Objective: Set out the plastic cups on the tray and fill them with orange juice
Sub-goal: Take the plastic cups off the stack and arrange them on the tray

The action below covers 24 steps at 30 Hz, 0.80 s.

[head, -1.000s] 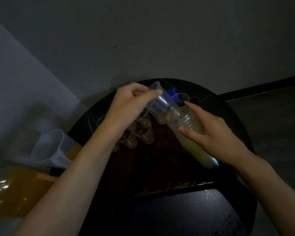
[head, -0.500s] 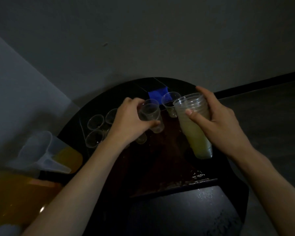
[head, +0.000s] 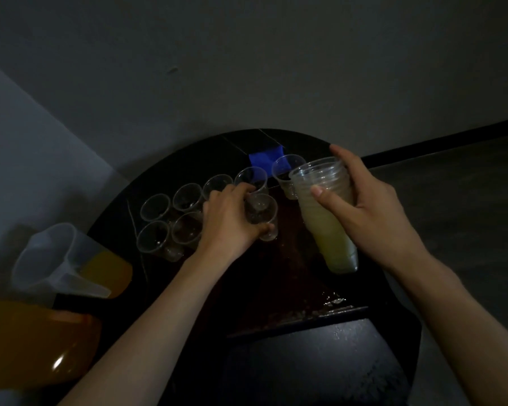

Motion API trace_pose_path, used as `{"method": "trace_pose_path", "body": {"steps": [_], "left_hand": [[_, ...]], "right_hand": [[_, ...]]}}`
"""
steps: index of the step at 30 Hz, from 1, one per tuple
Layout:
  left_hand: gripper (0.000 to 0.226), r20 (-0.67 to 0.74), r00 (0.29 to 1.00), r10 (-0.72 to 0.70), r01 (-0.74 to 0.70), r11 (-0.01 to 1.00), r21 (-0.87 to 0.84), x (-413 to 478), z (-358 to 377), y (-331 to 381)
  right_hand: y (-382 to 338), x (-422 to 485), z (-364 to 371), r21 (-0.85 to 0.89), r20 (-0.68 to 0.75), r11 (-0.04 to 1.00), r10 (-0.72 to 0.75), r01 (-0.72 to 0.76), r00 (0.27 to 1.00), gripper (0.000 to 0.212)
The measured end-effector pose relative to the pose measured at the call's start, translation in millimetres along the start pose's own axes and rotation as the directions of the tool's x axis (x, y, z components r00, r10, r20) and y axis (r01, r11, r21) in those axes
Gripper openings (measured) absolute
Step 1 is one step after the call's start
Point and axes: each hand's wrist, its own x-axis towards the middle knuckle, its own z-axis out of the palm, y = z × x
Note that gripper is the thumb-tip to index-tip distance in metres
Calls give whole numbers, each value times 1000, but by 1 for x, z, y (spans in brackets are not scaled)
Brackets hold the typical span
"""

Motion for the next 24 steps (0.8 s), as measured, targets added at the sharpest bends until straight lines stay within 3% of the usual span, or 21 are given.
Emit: {"method": "trace_pose_path", "body": {"steps": [19, 22, 24], "left_hand": [[78, 45, 998, -34, 33, 999, 29, -1, 0, 2], [66, -42, 998, 44, -45, 998, -41, -2, -1, 3], [48, -83, 992, 92, -106, 978, -178, -1, -5, 8]], "right_hand": [[-2, 0, -1, -43, -23, 999, 14, -15, 1000, 85], [-4, -1, 0, -34, -18, 999, 23, -24, 1000, 90], [-5, -1, 1, -31, -13, 999, 22, -22, 1000, 92]]}}
